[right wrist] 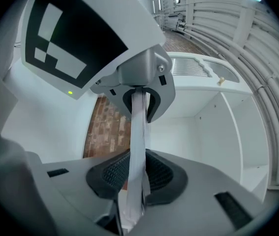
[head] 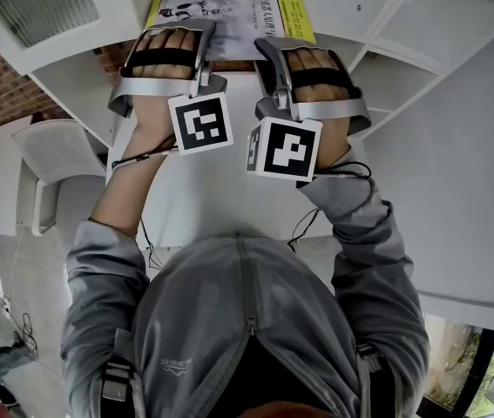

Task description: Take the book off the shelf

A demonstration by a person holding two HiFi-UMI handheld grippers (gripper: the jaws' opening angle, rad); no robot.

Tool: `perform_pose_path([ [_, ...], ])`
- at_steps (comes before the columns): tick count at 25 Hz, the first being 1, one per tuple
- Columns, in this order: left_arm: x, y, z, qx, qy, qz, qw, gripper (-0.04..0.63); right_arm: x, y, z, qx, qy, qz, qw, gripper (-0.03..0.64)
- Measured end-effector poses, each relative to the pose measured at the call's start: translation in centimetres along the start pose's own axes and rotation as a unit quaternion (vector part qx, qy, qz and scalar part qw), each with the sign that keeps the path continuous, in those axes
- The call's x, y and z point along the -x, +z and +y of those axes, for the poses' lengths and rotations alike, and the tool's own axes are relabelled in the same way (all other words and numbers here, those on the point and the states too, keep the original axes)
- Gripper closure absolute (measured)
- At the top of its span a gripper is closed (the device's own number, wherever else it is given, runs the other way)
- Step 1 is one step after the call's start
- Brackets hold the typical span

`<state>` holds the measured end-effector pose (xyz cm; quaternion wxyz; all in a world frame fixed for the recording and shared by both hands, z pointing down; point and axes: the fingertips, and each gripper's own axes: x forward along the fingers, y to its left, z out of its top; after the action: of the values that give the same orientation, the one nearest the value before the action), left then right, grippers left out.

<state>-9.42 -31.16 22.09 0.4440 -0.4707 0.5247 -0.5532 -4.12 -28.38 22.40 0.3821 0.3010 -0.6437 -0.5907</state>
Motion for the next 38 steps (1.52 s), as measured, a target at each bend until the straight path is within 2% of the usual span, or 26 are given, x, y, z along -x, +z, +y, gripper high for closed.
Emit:
perform_pose_path([
  [2, 0.1, 0.0, 0.1, 0.002, 0.002, -0.001, 1.0, 0.512, -0.2, -0.2, 0.2, -0.007, 0.009, 0.005, 1.0, 0.501],
  [4, 0.1, 0.1, 0.2, 0.008, -0.001, -0.002, 1.0, 0.514, -0.9, -0.5, 0.8, -0.011, 0.026, 0.015, 0.999, 0.391],
  [10, 0.5, 0.3, 0.1, 0.016, -0.006, -0.003, 0.9999, 0.514, -3.0, -1.9, 0.6, 0.012, 0.01, 0.056, 0.998, 0.364],
  [15, 0.9, 0.3, -0.2, 0.015, -0.005, 0.0, 0.9999, 0.514, -4.1, -2.5, 0.5, 0.014, 0.003, 0.065, 0.998, 0.364],
  [17, 0.9, 0.3, -0.2, 0.012, -0.003, 0.001, 0.9999, 0.514, -4.1, -2.2, 0.3, 0.007, -0.011, 0.055, 0.998, 0.369],
  [20, 1.0, 0.2, -0.3, 0.01, 0.001, 0.002, 0.9999, 0.514, -3.6, -0.9, -0.3, -0.024, -0.029, 0.029, 0.999, 0.511],
  [30, 1.8, 0.0, -0.7, 0.006, 0.016, 0.007, 0.9998, 0.517, -2.8, -0.9, 0.2, -0.018, -0.042, 0.027, 0.999, 0.529],
  [33, 2.1, 0.0, -0.8, 0.004, 0.018, 0.008, 0.9998, 0.517, -2.4, -1.1, 0.0, -0.002, -0.056, 0.034, 0.998, 0.529],
  [38, 3.3, 0.0, -0.5, 0.004, 0.03, 0.003, 0.9995, 0.52, -1.2, -0.6, 0.0, -0.008, -0.07, 0.022, 0.997, 0.534],
])
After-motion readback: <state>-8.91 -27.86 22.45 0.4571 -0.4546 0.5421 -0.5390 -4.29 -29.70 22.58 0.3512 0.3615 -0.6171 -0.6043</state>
